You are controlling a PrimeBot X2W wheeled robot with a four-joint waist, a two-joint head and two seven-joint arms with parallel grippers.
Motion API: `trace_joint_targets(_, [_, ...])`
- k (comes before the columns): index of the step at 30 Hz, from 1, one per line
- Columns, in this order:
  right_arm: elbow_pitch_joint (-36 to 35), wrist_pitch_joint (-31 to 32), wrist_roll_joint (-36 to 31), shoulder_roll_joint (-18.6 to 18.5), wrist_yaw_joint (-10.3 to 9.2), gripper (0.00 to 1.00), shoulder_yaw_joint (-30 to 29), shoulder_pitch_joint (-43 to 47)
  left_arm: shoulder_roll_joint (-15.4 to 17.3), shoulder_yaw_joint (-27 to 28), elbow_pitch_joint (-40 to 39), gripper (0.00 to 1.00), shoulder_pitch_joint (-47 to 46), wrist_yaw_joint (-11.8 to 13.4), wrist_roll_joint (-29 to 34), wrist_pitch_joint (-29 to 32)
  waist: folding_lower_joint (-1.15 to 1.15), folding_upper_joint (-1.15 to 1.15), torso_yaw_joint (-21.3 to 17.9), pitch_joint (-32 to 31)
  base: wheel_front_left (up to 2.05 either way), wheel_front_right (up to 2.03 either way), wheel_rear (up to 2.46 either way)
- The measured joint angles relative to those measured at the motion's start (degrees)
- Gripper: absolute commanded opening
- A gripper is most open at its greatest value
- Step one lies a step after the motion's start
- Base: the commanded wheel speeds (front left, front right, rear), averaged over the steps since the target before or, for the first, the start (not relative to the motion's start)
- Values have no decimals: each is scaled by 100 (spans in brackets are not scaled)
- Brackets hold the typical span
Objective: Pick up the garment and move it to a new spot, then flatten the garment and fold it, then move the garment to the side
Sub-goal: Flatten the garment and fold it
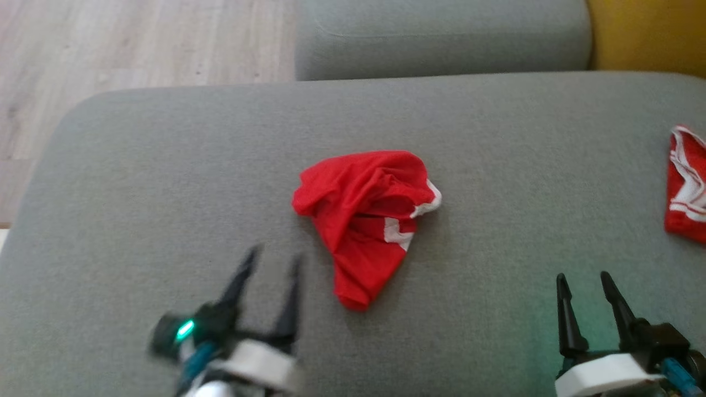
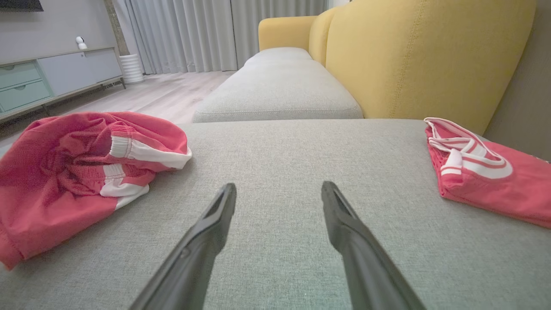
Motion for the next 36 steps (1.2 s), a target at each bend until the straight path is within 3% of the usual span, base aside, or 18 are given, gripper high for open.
trace_joint_targets(6, [-66, 0, 22, 0, 0, 100, 174, -178, -15, -1147, 135, 100, -1031, -54, -311, 98, 0, 0, -257, 200, 0, 0, 0])
trace_joint_targets(11, [-99, 0, 155, -2, 0, 100, 324, -438, -29, -2078, 784, 100, -2053, 164, -754, 604, 0, 0, -600, 433, 0, 0, 0])
trace_joint_targets(13, [-99, 0, 199, -3, 0, 100, 355, -477, -47, -2310, 1169, 100, -2352, 363, -875, 850, 1, 0, -749, 531, 0, 0, 0])
trace_joint_targets(20, [-82, -1, 298, -3, 0, 100, 364, -588, -48, -2461, 2160, 100, -2955, 1127, -1314, 1136, 1, 0, -1227, 793, 0, 0, 0])
trace_joint_targets(26, [-79, -1, 300, -3, 0, 100, 360, -602, -58, -2641, 2747, 100, -3292, 1272, -1555, 1032, 1, 0, -1384, 937, 0, 0, 0])
trace_joint_targets(27, [-78, -1, 303, -3, 0, 100, 361, -615, -60, -2657, 2833, 89, -3333, 1288, -1595, 1029, 1, 0, -1393, 949, 0, 0, 0])
trace_joint_targets(29, [-74, -1, 303, -3, 0, 100, 363, -676, -60, -2717, 2997, 12, -3439, 1293, -1657, 1007, 1, 0, -1405, 971, 0, 0, 0])
trace_joint_targets(30, [-75, -1, 303, -3, 0, 100, 367, -711, -59, -2775, 3052, 0, -3504, 1292, -1694, 995, 1, 0, -1411, 978, 0, 0, 0])
trace_joint_targets(36, [-19, -1, 303, -3, -1, 100, 358, -758, -64, -2877, 3088, 0, -3933, 1284, -2006, 802, 1, 0, -1414, 936, 0, 0, 0])
